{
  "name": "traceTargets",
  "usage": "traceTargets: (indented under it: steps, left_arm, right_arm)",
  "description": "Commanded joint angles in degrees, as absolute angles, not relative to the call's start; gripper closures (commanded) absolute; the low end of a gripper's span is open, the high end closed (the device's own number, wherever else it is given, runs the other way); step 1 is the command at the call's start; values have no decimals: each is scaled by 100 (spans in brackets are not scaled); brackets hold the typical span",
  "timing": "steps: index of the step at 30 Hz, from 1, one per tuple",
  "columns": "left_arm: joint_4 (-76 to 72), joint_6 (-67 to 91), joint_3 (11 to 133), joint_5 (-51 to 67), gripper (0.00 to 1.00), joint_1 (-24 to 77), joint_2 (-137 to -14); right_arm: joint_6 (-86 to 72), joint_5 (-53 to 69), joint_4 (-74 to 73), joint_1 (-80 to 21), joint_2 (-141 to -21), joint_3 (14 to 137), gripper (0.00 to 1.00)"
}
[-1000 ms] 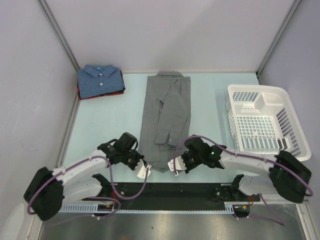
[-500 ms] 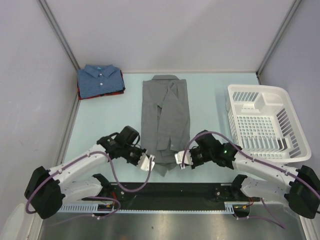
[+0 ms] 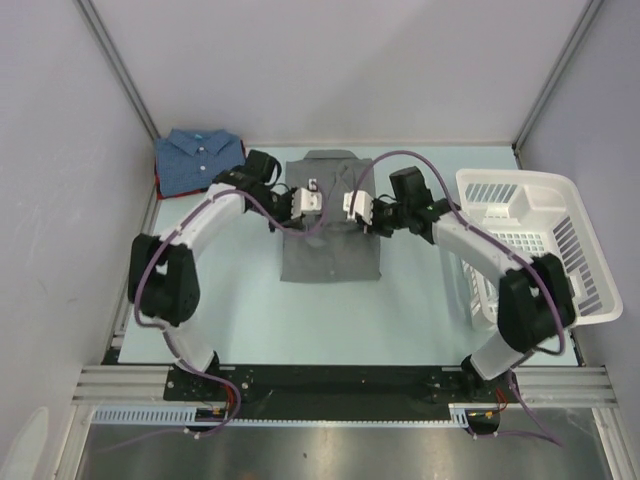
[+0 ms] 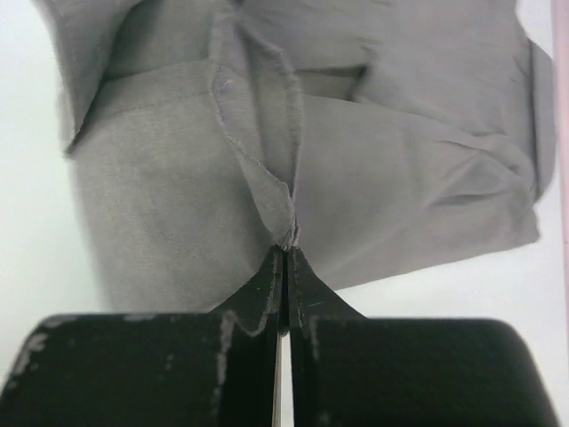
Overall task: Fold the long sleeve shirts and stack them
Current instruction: Fold the shirt
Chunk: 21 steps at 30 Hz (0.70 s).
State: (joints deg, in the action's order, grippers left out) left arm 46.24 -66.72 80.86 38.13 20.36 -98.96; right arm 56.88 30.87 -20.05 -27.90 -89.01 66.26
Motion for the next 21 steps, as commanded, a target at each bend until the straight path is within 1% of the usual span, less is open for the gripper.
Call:
traceTargets:
  steps: [1,2,6,11,14,15,16,17,18,19,20,21]
  left_arm:
    - [4755,-6249,9113,3772,100,1828,-10862]
    - [4711,-6232,9349,3736,100,1793,-11194]
    - [4378,-6144,9799,3481,100,1696,-11775]
    - [4219,-5915,10300,3270,99,1644,-12243]
    - [4070,-5687,10345,3112,98,1626,-12331]
    - [4052,-5626,10345,3042,98,1626,-12348]
    - [4052,-5590,10336,2963,98,1626,-12383]
    - [4043,-5546,10336,2892,92,1609,-12392]
    - [4008,-5372,10336,2761,86,1591,-12393]
    - [3973,-5240,10319,2725,76,1521,-12332]
    - [3929,-5056,10318,2699,63,1468,-12279]
    - [3885,-4662,10318,2794,56,1398,-12200]
  right_arm:
    - [6020,3261,-1653,-2417,-10017,7496,100]
    - [6038,3217,-1583,-2382,-10437,7758,100]
    - [5889,3015,-1275,-2277,-11195,8321,100]
    - [5784,2822,-1020,-2224,-11479,8482,100]
    - [5617,2699,-809,-2224,-11522,8464,100]
    - [5581,2646,-722,-2224,-11531,8464,97]
    - [5451,2489,-677,-2224,-11549,8473,91]
    - [5371,2392,-590,-2224,-11531,8473,84]
    - [5231,2269,-458,-2232,-11540,8490,66]
    - [5090,1946,-422,-2232,-11488,8629,56]
    - [4689,1786,-422,-2215,-11453,8718,48]
    - [4484,1636,-552,-2197,-11417,8849,37]
